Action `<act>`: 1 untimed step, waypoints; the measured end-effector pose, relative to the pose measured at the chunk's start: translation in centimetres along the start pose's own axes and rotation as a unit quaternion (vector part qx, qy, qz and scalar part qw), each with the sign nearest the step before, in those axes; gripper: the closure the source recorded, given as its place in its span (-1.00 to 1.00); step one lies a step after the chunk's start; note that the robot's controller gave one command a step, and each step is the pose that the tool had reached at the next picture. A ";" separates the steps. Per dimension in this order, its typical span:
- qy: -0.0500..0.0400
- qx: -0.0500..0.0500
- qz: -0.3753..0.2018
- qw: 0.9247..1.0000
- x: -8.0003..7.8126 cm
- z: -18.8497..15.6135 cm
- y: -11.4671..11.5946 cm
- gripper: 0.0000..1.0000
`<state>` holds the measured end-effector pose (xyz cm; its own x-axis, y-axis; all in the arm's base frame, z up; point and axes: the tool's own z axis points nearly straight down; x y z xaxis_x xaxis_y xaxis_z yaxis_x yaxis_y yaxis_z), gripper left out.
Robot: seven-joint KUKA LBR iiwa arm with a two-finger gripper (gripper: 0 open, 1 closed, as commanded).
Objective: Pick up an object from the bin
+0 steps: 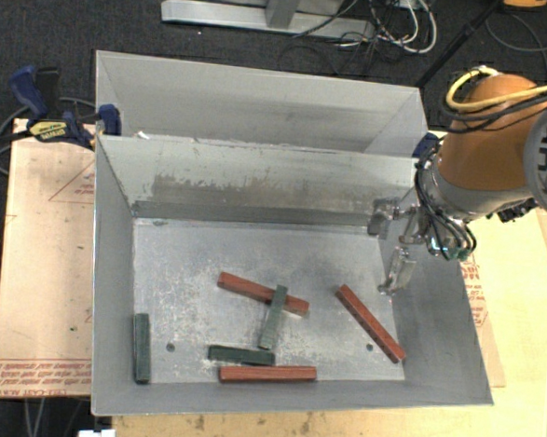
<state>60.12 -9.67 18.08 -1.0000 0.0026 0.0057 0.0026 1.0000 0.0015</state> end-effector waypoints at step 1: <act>0.000 -0.001 -0.023 1.000 2.7 11.5 -2.7 -1.00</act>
Offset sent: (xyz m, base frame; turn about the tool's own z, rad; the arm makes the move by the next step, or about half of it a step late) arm -0.0260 -0.0269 -0.1108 -0.0503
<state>57.35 -12.32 6.64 -0.9990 -0.0442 0.0054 -0.0442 0.9990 0.0030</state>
